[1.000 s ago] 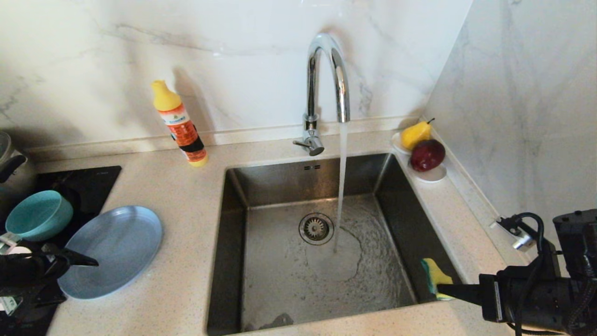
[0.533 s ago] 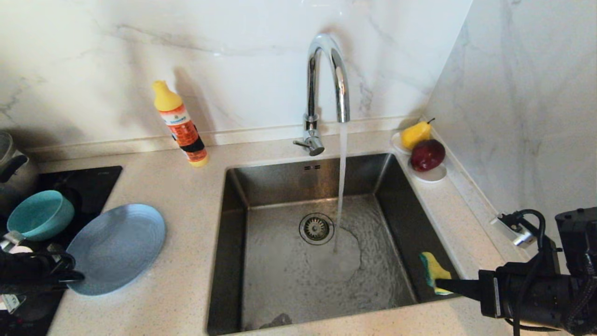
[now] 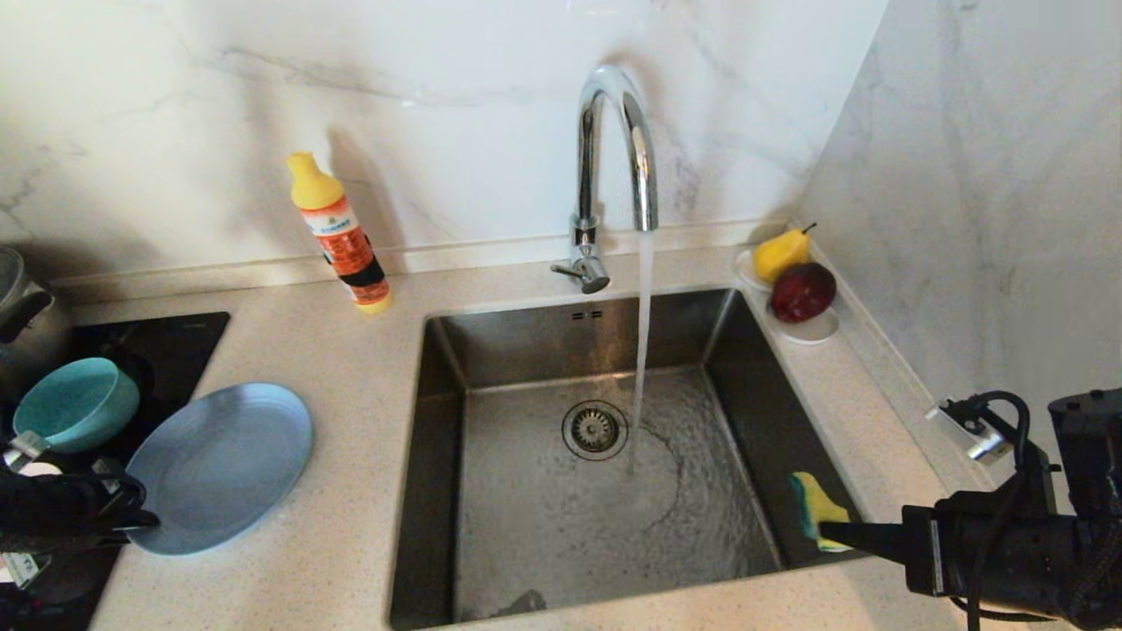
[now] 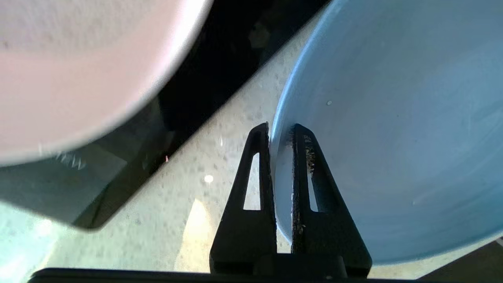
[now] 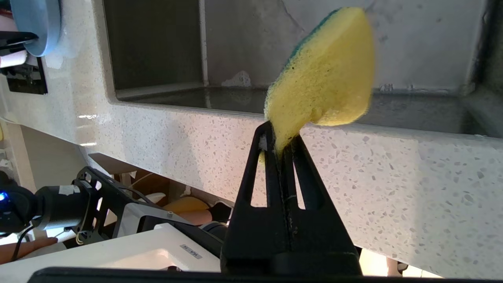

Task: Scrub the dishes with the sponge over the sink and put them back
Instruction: Wash the plate

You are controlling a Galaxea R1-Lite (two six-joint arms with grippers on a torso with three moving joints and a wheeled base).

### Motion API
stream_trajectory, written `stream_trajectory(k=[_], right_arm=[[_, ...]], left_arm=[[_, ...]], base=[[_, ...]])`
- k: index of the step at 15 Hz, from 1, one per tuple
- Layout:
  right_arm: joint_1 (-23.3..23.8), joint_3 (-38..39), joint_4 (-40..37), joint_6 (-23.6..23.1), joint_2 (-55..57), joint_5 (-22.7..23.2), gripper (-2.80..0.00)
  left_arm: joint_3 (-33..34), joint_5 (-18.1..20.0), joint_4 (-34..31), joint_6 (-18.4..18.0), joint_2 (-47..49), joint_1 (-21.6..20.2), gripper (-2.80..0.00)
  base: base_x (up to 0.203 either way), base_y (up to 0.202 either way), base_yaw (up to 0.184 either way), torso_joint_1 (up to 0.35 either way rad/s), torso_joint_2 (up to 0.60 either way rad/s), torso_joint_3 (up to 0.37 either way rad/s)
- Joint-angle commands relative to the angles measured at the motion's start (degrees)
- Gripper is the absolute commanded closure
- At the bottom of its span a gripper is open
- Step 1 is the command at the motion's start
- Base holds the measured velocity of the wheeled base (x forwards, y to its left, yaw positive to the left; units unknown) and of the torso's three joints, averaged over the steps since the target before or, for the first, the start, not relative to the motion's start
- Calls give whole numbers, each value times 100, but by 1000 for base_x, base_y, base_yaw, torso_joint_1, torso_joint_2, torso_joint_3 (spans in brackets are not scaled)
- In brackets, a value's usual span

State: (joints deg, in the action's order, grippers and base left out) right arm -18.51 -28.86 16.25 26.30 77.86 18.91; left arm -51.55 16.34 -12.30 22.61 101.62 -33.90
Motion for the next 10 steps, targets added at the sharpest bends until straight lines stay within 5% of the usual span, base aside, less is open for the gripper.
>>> stream_trajectory(k=[1,10], right_arm=[[-30,11,10,16,-37,25,0],[-30,117,10,7,-25,43,0]], left_arm=[[-97,-1,-7,100,-526,-27,0],[-747,-114,-589,279,-1624,-222,0]], base=[[0,0,0,0,0,0],[0,0,0,0,0,0]])
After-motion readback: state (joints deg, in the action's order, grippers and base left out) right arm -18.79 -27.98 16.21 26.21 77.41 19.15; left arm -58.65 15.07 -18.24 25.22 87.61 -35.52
